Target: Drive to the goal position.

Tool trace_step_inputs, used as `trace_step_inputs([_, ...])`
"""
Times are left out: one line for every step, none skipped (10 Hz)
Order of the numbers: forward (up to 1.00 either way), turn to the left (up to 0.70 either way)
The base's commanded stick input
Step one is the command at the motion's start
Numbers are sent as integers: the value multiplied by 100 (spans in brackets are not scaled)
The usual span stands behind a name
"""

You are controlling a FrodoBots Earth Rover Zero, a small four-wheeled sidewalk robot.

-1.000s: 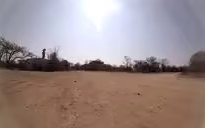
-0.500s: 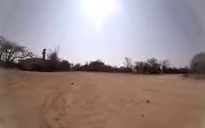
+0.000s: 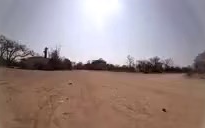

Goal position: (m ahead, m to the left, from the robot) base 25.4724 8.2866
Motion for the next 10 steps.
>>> trace_step_inputs([100, 0])
trace_step_inputs([100, 0])
trace_step_inputs([100, 0])
trace_step_inputs([100, 0])
trace_step_inputs([100, 0])
trace_step_inputs([100, 0])
trace_step_inputs([100, 0])
trace_step_inputs([100, 0])
trace_step_inputs([100, 0])
trace_step_inputs([100, 0])
